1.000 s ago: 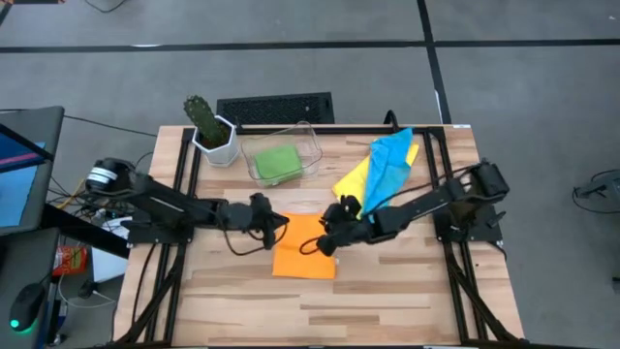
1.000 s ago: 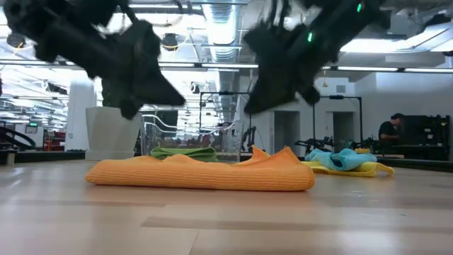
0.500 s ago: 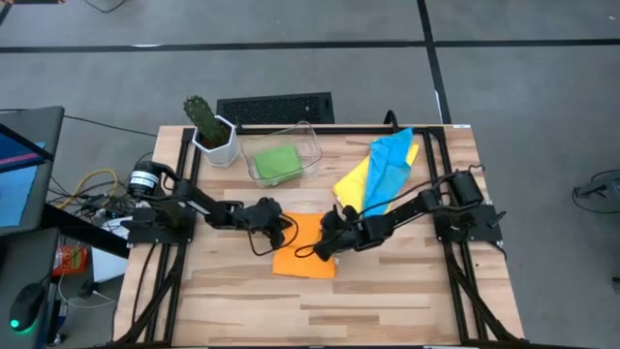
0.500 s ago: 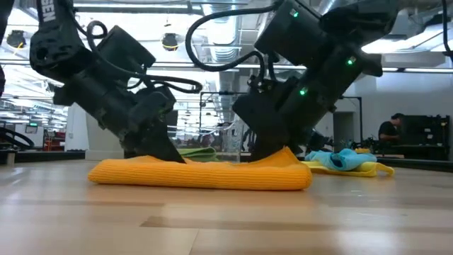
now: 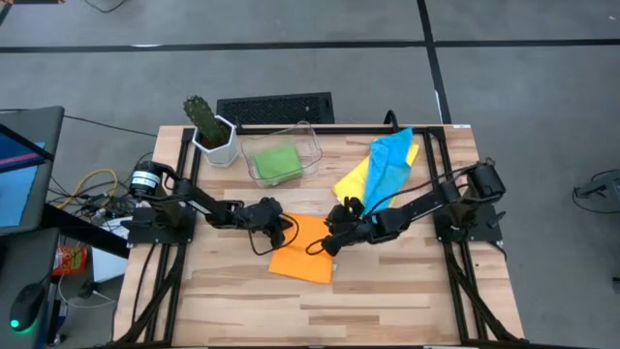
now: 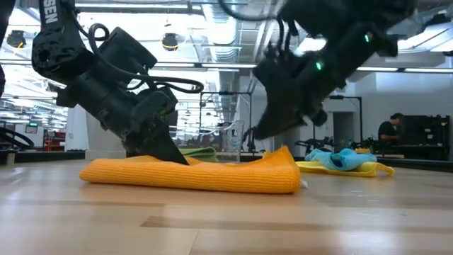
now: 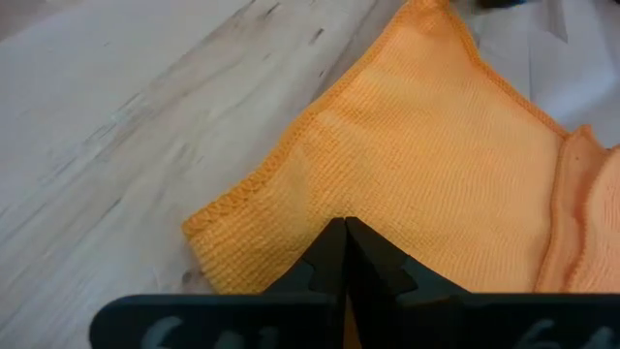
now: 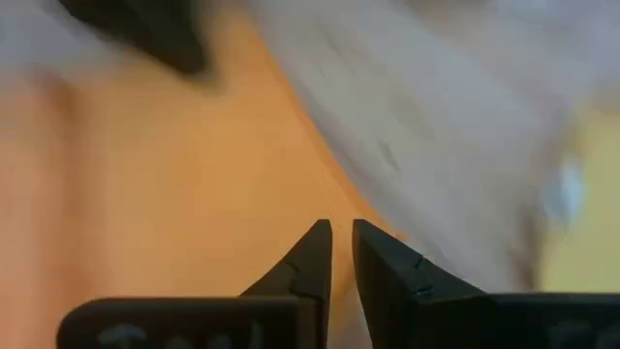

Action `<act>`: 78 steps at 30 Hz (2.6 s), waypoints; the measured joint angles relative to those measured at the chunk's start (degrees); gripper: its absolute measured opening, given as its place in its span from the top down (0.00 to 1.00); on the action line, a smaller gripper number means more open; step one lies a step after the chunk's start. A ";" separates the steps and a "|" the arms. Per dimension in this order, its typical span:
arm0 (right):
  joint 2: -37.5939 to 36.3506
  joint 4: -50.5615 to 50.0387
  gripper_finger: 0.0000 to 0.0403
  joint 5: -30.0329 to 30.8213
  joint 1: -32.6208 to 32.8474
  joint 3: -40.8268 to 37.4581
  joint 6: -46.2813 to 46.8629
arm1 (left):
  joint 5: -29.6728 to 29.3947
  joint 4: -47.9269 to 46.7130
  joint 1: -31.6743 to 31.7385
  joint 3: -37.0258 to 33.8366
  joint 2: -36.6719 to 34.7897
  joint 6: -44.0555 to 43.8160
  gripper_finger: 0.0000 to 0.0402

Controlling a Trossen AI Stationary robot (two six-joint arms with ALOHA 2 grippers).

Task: Fold microfiber towels
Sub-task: Fold the orange microfiber cloth

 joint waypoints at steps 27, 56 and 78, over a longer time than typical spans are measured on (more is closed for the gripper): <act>-12.80 -0.14 0.82 -2.92 -1.02 -10.78 12.29 | 2.93 -10.35 0.41 0.36 -19.93 0.22 1.00; -2.42 -12.38 0.48 -14.64 -4.74 0.01 23.36 | 11.18 -16.57 10.23 1.42 -10.34 1.39 0.54; 1.48 -20.18 0.59 -15.86 -4.68 4.63 24.63 | 1.24 -13.46 10.32 2.62 -3.02 -3.65 0.74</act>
